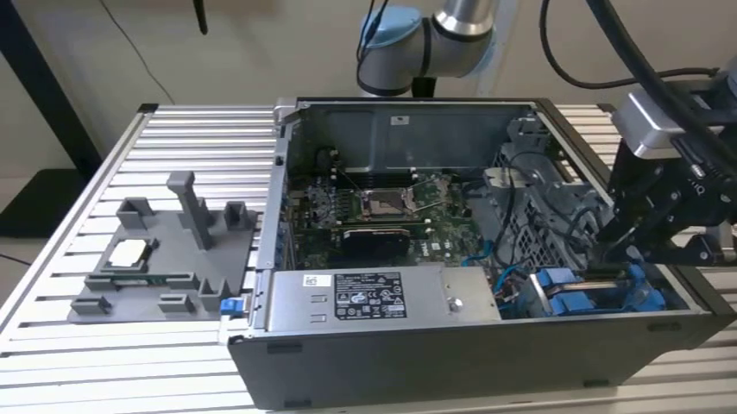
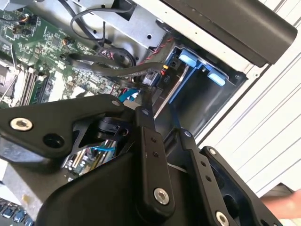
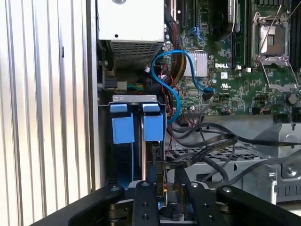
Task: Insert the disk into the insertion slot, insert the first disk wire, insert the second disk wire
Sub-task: 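Insert the second disk wire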
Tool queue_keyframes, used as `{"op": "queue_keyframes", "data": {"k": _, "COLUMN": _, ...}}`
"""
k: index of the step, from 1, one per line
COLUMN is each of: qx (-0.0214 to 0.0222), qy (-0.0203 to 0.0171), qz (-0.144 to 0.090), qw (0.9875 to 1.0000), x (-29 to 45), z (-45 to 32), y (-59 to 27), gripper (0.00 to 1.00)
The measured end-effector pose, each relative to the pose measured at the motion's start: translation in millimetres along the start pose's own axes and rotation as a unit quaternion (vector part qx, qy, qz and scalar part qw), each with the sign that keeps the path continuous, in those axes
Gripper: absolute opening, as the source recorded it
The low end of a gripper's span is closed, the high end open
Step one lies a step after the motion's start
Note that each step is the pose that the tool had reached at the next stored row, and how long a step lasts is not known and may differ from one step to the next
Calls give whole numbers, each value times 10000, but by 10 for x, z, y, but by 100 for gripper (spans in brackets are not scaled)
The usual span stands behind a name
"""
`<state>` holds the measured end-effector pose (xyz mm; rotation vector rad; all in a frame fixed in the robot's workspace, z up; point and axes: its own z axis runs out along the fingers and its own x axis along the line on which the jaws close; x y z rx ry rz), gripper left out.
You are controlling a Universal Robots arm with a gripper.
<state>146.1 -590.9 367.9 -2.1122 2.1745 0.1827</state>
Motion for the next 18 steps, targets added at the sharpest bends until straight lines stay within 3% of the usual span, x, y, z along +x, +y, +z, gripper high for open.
{"op": "queue_keyframes", "data": {"k": 11, "qx": -8, "qy": 1, "qz": 1, "qw": 10000, "x": -35, "z": -219, "y": 3, "gripper": 30}}
{"op": "queue_keyframes", "data": {"k": 18, "qx": -8, "qy": 1, "qz": 1, "qw": 10000, "x": -37, "z": -228, "y": 3, "gripper": 30}}
